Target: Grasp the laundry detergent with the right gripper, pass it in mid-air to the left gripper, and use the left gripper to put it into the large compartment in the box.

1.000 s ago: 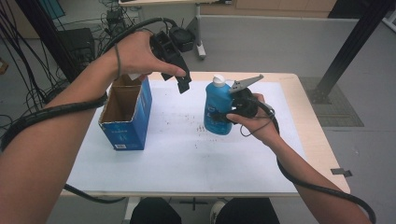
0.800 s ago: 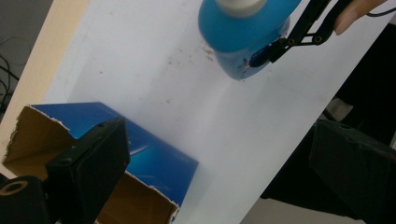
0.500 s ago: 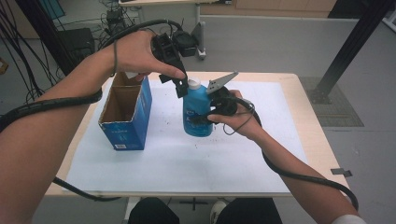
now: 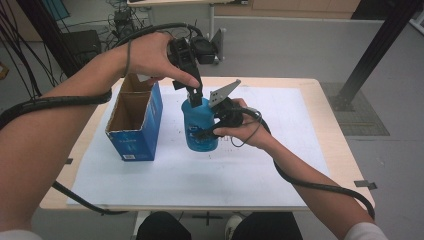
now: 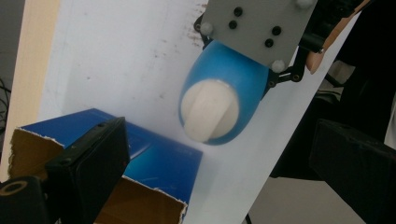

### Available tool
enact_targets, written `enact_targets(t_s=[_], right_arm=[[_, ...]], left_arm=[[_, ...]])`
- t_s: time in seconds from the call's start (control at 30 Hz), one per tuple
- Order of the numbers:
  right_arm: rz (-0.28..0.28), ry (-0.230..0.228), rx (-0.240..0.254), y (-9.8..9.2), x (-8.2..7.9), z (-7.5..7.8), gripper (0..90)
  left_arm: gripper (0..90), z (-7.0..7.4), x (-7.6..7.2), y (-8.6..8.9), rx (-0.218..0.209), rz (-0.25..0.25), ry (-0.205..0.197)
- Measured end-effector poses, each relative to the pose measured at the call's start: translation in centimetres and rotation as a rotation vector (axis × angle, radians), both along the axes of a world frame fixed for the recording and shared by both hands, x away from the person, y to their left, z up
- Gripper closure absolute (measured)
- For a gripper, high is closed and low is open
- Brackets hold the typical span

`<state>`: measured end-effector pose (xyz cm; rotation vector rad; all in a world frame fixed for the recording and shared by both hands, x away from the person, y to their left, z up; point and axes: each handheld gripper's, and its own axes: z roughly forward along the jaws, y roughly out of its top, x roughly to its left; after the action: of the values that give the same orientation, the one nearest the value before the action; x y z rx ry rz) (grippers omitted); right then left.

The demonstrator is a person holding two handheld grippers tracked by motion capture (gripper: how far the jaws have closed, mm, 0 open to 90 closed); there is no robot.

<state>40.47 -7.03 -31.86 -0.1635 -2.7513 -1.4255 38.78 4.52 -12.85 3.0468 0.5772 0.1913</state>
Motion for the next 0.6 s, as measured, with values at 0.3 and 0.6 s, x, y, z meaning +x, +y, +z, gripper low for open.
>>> enact_targets(t_s=[0.3, 0.6], right_arm=[[0.034, -0.015, 0.015, 0.6, -0.3, 0.4, 43.3], [0.069, -0.016, 0.031, 1.2, -0.9, 0.5, 43.3]], left_arm=[[5.0, -1.3, -0.3, 0.2, 0.017, -0.024, 0.021], [4.7, -2.9, -0.4, 0.7, 0.022, -0.047, 0.065]])
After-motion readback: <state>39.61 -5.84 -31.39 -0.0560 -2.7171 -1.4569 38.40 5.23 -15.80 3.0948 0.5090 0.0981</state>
